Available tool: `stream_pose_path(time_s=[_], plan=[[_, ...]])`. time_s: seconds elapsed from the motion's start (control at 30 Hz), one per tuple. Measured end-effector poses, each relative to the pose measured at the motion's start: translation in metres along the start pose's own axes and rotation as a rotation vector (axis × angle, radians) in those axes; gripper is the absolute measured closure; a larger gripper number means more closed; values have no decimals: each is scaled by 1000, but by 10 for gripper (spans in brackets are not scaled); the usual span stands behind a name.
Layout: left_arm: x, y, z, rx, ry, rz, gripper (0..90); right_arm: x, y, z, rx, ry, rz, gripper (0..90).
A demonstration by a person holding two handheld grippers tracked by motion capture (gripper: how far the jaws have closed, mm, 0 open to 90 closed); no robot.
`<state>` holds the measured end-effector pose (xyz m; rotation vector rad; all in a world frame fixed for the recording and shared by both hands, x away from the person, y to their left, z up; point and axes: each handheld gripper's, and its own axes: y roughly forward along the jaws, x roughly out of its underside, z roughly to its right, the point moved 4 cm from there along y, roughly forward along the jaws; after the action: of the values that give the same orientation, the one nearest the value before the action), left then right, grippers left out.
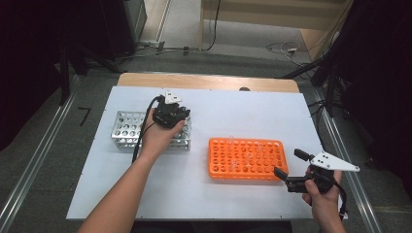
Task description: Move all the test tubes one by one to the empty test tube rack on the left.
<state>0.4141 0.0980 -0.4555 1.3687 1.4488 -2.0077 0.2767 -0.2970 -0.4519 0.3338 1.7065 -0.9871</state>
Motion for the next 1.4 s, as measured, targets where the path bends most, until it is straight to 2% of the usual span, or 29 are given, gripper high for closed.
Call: stream_pose_path(time_s=[0.23, 0.3, 0.43, 0.53, 0.67, 1.03, 1.13, 1.3, 1.4], plan=[[0, 1, -2, 1, -25, -12, 736, 0, 2, -1, -2, -3, -5, 0], [1, 0, -2, -5, -28, -15, 692, 0, 2, -1, -3, -5, -5, 0], [-1, -8, -2, -3, -63, 26, 553, 0, 2, -2, -4, -4, -5, 0], [-2, -15, 0, 3, -63, 43, 457, 0, 2, -2, -6, -3, -5, 0], [-2, -25, 7, 21, -67, 75, 319, 0, 3, -2, -11, -7, -4, 0], [2, -56, 29, 112, -60, 150, 135, -1, 10, -6, -28, -2, -19, 0], [4, -67, 36, 138, -69, 170, 95, 0, 13, -6, -32, 0, -26, 0], [7, -83, 48, 145, -59, 195, 18, -1, 15, -6, -40, 11, -22, 3], [10, -94, 54, 164, -54, 224, 0, -2, 16, -5, -41, 13, -20, 15]])
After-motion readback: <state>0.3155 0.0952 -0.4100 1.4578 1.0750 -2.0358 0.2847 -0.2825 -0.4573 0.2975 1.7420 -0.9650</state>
